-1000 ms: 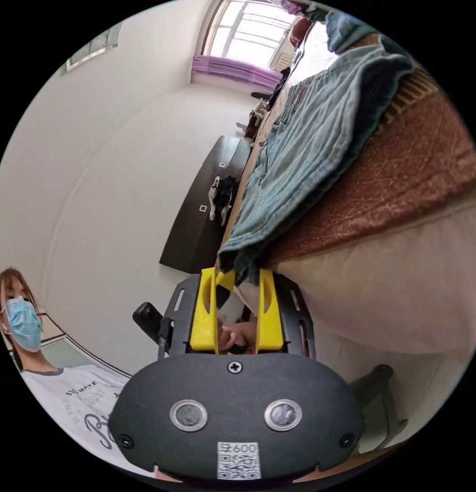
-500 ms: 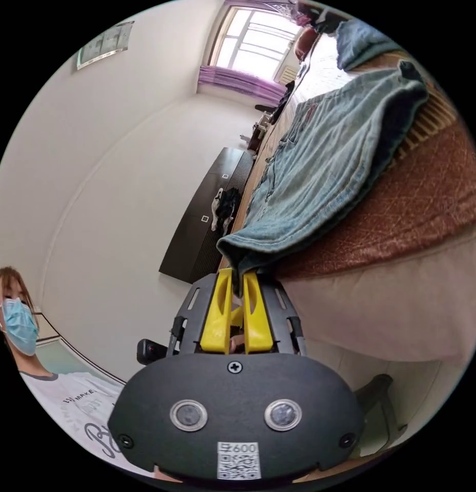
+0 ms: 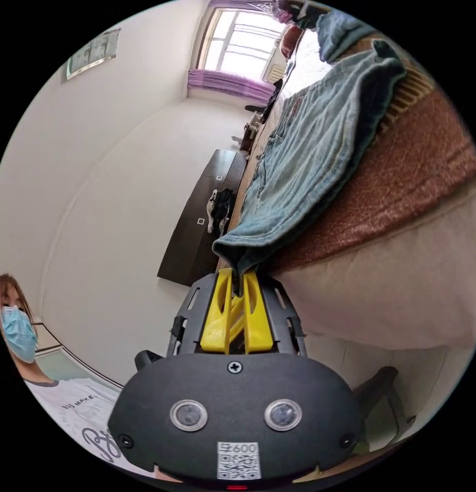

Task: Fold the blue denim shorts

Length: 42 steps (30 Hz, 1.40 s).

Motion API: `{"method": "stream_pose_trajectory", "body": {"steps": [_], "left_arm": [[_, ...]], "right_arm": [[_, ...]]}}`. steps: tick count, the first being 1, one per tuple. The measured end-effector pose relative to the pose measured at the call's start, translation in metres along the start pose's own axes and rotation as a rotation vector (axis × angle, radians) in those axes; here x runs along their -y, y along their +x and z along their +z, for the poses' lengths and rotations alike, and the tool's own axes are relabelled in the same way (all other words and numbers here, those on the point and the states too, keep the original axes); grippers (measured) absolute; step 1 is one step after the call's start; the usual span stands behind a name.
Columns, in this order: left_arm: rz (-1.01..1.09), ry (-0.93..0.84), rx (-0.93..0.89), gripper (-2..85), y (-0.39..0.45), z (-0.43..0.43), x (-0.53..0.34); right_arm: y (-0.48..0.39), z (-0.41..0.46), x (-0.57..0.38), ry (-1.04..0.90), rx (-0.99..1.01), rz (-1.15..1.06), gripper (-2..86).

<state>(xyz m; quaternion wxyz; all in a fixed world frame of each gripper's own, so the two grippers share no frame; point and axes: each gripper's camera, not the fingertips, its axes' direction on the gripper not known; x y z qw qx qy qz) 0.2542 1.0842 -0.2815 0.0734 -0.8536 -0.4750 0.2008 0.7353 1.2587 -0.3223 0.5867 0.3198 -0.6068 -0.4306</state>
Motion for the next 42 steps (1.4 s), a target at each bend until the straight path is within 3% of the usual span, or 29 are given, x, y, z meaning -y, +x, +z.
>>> {"method": "stream_pose_trajectory", "body": {"steps": [6, 10, 14, 22, 28, 30, 32, 38, 42], "left_arm": [[-0.107, 0.023, -0.098, 3.4, -0.051, -0.003, -0.013], [-0.349, 0.047, -0.236, 3.2, -0.103, 0.002, -0.025], [-0.369, 0.055, -0.282, 3.0, -0.112, 0.010, -0.031], [0.101, 0.066, -0.023, 2.3, -0.013, 0.032, -0.039], [0.443, 0.009, 0.187, 1.5, 0.048, 0.058, -0.042], [0.496, -0.026, 0.109, 1.3, 0.053, 0.058, -0.039], [0.416, -0.037, 0.063, 1.2, 0.044, 0.052, -0.034], [0.078, 0.074, 0.205, 1.7, -0.043, 0.016, -0.004], [-0.142, -0.030, 0.282, 1.8, -0.158, 0.047, 0.012]], "right_arm": [[0.011, 0.028, -0.020, 0.014, 0.030, 0.014, -0.8], [0.027, 0.052, -0.040, 0.007, -0.034, 0.036, -0.7], [0.060, 0.085, -0.068, 0.033, 0.058, 0.121, -0.7], [0.095, 0.139, -0.111, 0.002, 0.110, 0.134, -0.7], [0.091, 0.164, -0.159, 0.011, -0.022, 0.020, -0.7], [0.075, 0.165, -0.170, 0.080, -0.079, -0.082, -0.7], [0.064, 0.165, -0.169, 0.135, -0.109, -0.161, -0.7], [0.051, 0.166, -0.140, 0.289, -0.415, -0.287, -0.6], [0.049, 0.190, -0.120, 0.311, -0.472, -0.411, -0.7]]}}
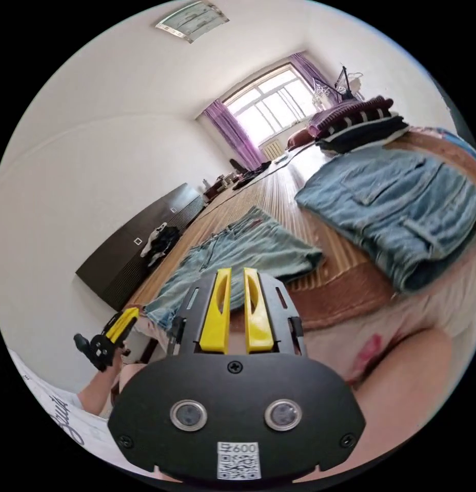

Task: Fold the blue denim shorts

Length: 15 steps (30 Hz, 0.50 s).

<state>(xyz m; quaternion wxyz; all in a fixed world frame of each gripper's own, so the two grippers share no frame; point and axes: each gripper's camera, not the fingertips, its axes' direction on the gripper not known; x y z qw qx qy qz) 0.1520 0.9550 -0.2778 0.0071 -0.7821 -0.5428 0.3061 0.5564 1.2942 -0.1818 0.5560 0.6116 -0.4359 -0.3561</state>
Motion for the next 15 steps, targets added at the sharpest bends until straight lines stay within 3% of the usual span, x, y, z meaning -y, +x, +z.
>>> {"method": "stream_pose_trajectory", "body": {"steps": [4, 5, 7, 8, 12, 15], "left_arm": [[-0.147, -0.303, -0.141, 0.7, -0.072, 0.087, 0.016], [-0.157, -0.324, -0.128, 0.6, -0.076, 0.094, 0.018], [0.015, -0.369, -0.058, 0.3, -0.058, 0.119, 0.028], [0.105, -0.395, -0.062, 0.3, -0.046, 0.127, 0.029], [0.448, -0.381, 0.000, 0.2, -0.002, 0.132, 0.055], [0.482, -0.387, -0.059, 0.2, -0.008, 0.134, 0.082]], "right_arm": [[-0.016, 0.054, -0.012, -0.037, -0.157, -0.131, -0.8], [-0.013, 0.091, -0.018, -0.139, -0.255, -0.157, -0.8], [-0.010, 0.158, -0.032, -0.387, -0.364, -0.220, -0.9], [-0.021, 0.199, -0.054, -0.526, -0.417, -0.352, -0.9], [-0.067, 0.283, -0.135, -0.582, -0.704, -0.777, -0.9], [-0.071, 0.334, -0.168, -0.632, -0.814, -0.944, -0.9]]}}
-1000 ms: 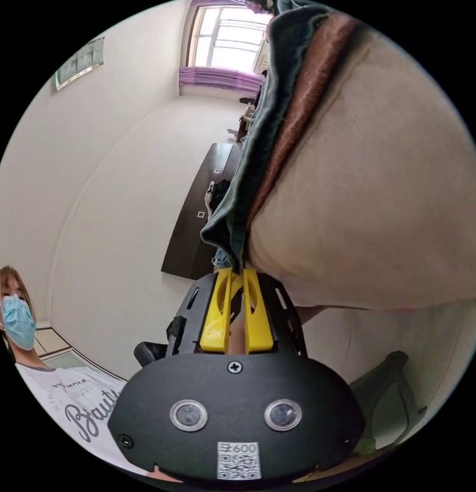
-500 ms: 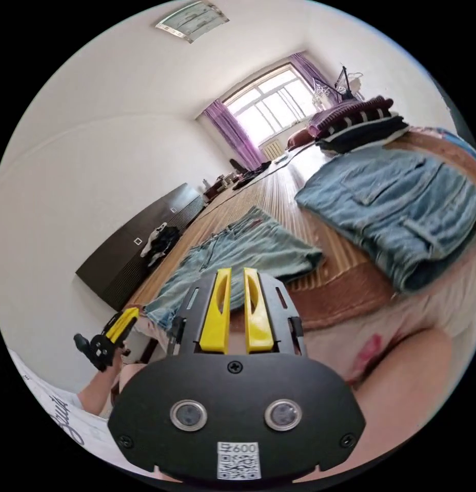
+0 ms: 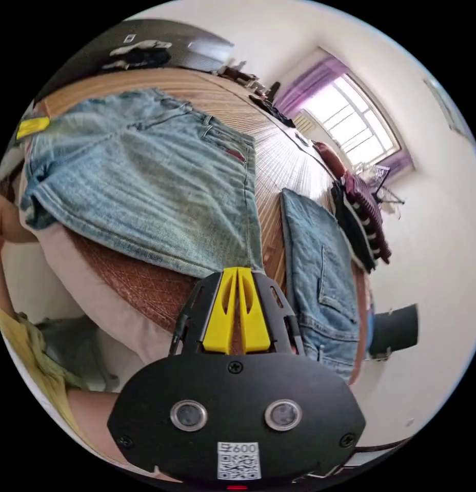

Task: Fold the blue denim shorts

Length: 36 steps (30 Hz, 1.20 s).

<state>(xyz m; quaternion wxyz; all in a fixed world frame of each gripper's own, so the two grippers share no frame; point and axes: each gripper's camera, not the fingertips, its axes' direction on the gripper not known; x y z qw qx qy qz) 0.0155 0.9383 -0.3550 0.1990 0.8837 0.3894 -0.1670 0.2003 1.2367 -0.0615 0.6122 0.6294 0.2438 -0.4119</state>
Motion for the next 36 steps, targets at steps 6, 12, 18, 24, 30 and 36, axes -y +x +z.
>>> {"method": "stream_pose_trajectory", "body": {"steps": [6, 12, 18, 24, 30, 36], "left_arm": [[0.134, -0.036, 0.024, 0.2, -0.024, -0.007, 0.057], [-0.038, -0.042, 0.015, 0.1, -0.060, -0.027, 0.097], [-0.114, 0.002, 0.067, 0.3, -0.058, -0.095, 0.097], [-0.388, 0.010, -0.033, 0.7, -0.104, -0.149, 0.106], [-0.701, 0.034, -0.187, 0.8, -0.150, -0.197, 0.102], [-0.918, -0.007, -0.147, 1.0, -0.192, -0.272, 0.091]], "right_arm": [[0.008, 0.052, 0.027, -0.035, 0.075, 0.008, -0.8], [0.079, 0.074, -0.019, 0.021, 0.374, 0.271, -0.9], [0.118, 0.079, -0.097, 0.171, 0.434, 0.417, -0.9], [0.193, 0.114, -0.175, 0.299, 0.585, 0.688, -0.8], [0.222, 0.111, -0.207, 0.338, 0.462, 0.624, -0.9], [0.272, 0.130, -0.242, 0.342, 0.455, 0.643, -0.9]]}}
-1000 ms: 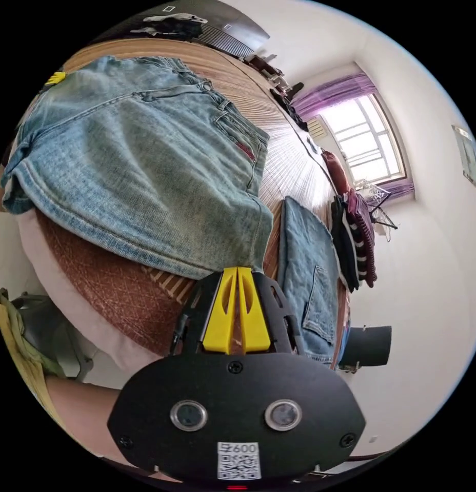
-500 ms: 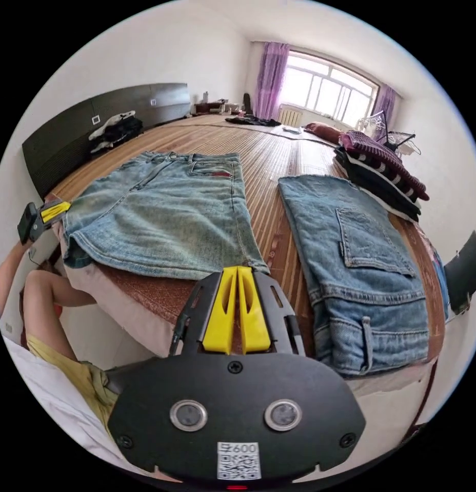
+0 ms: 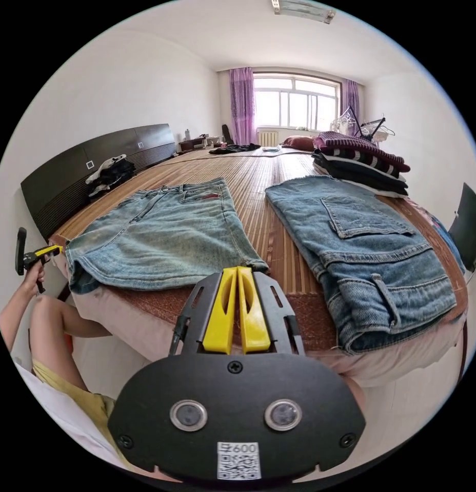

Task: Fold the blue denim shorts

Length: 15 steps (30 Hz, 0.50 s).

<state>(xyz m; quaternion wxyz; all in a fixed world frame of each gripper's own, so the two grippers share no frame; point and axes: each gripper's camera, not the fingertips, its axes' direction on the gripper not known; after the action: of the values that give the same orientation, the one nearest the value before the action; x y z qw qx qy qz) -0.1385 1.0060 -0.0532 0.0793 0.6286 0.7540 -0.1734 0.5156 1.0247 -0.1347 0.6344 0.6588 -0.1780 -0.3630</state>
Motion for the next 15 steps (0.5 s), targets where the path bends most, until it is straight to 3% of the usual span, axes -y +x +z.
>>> {"method": "stream_pose_trajectory", "body": {"steps": [3, 7, 12, 15], "left_arm": [[0.041, 0.183, -0.067, 1.4, 0.005, -0.066, 0.019], [0.159, 0.227, -0.191, 1.4, 0.032, -0.098, 0.075], [0.285, -0.005, -0.374, 1.0, 0.095, -0.042, 0.168], [0.231, -0.109, -0.271, 0.9, 0.121, -0.010, 0.197]], "right_arm": [[0.037, -0.005, 0.000, 0.007, 0.022, 0.015, -0.9], [0.071, -0.009, -0.002, 0.024, 0.002, 0.017, -0.8], [0.093, -0.010, -0.012, 0.034, -0.125, -0.094, -0.8], [0.112, -0.016, -0.020, 0.008, -0.154, -0.118, -0.8]]}}
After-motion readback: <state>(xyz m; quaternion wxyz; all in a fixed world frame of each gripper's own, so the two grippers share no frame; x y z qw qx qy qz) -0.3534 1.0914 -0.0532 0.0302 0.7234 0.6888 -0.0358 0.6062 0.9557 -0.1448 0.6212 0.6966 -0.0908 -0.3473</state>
